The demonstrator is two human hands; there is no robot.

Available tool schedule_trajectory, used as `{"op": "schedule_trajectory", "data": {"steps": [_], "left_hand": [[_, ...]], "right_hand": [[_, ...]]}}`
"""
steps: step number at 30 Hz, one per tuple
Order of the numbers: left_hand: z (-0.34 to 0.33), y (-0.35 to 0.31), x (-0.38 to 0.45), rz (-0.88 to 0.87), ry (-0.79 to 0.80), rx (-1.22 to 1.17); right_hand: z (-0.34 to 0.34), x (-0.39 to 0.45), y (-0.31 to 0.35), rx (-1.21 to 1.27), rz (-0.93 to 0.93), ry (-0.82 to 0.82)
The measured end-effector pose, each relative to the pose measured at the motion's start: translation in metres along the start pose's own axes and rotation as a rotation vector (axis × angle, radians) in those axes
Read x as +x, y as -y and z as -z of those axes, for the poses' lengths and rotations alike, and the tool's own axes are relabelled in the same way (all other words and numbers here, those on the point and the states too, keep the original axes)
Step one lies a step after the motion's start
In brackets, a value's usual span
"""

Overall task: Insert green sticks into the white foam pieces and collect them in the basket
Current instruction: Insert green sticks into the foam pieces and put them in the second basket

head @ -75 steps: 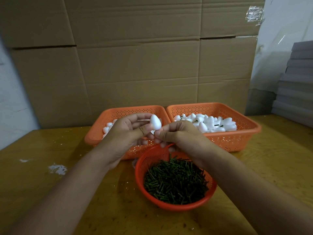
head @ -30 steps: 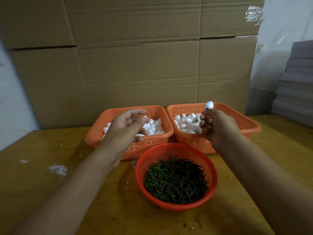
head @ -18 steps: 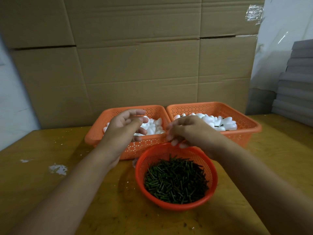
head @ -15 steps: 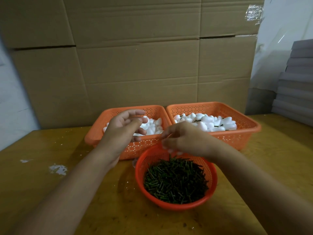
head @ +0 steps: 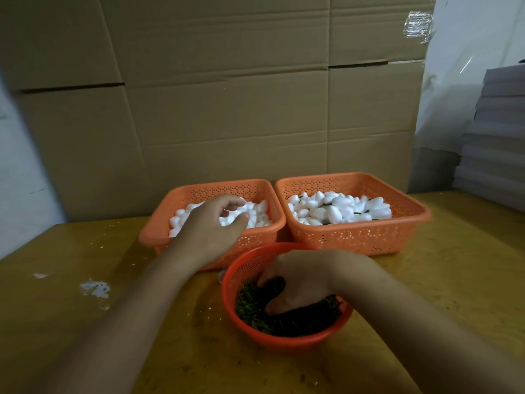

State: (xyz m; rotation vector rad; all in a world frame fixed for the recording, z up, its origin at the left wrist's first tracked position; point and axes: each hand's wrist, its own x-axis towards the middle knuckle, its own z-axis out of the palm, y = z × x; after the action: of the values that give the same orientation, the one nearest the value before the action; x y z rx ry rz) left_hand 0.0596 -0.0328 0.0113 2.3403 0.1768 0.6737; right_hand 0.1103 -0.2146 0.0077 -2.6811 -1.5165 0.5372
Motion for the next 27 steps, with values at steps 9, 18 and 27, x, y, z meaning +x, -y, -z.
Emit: {"op": "schedule_trajectory", "data": {"steps": [9, 18, 27], "left_hand": [[-0.022, -0.024, 0.027, -0.055, 0.337, 0.432], [-0.034, -0.022, 0.054, -0.126, 0.546, 0.613], [-0.035, -0.016, 0.050, -0.217, 0.478, 0.680]], "right_hand": [[0.000, 0.000, 0.000, 0.004, 0.011, -0.002], [0.000, 0.002, -0.003, 0.025, 0.016, 0.019], [-0.001, 0.002, -0.005, 0.035, 0.018, 0.016]]}}
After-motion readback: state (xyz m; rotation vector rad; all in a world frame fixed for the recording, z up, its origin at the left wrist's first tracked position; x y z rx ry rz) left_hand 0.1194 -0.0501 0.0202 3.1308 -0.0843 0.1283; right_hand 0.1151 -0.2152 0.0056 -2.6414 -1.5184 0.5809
